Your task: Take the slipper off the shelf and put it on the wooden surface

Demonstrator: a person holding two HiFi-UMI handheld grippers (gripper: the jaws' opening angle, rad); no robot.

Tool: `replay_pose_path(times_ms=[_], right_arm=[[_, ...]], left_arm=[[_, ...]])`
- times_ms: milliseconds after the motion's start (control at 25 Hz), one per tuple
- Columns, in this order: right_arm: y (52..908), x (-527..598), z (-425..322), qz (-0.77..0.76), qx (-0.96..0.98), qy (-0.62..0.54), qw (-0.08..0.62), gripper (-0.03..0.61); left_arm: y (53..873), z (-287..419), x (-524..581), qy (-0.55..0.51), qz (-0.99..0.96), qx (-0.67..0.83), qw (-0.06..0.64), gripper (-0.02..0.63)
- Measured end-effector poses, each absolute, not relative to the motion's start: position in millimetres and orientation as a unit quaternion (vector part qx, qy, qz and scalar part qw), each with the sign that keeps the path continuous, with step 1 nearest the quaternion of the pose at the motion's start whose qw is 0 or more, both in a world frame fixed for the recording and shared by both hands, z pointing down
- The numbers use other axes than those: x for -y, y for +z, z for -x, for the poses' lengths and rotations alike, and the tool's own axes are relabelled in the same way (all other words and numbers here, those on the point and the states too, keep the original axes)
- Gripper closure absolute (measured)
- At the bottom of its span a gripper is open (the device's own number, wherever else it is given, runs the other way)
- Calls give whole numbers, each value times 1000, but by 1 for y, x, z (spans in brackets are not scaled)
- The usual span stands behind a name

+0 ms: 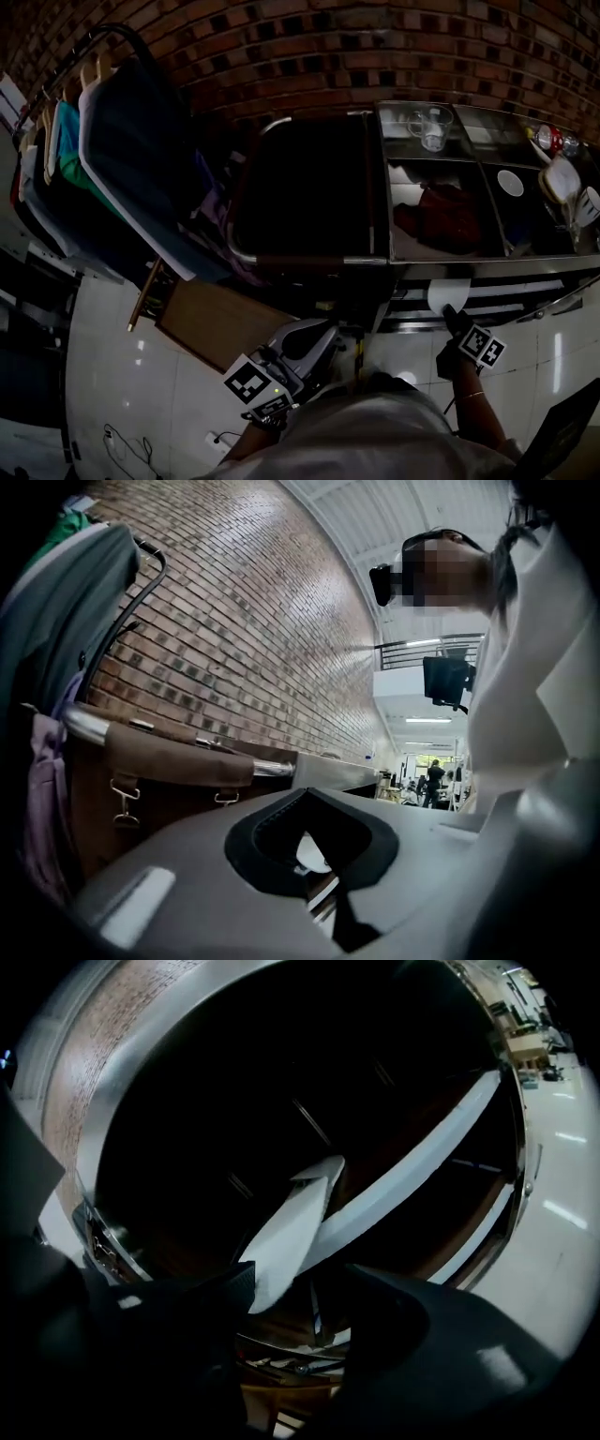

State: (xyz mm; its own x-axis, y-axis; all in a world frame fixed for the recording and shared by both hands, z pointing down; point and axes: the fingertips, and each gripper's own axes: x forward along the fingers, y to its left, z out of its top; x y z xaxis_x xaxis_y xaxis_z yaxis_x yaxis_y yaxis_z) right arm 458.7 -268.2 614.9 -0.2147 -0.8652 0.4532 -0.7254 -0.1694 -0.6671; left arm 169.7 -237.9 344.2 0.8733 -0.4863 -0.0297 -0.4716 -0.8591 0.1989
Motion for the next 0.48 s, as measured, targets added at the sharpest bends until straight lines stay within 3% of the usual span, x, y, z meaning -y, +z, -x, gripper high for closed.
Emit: replay_pose_path(times_ms=[120, 240, 480], right_arm=[[618, 278, -455, 609, -638, -460, 99, 320], [616, 287, -448, 593, -645, -468, 115, 434], [592, 289, -439, 574, -662, -458, 152, 543]], left_arm=[[347, -165, 244, -34, -960, 262, 95, 614], [351, -161, 248, -28, -957, 272, 96, 614], [358, -153, 246, -17, -954, 282, 100, 614]])
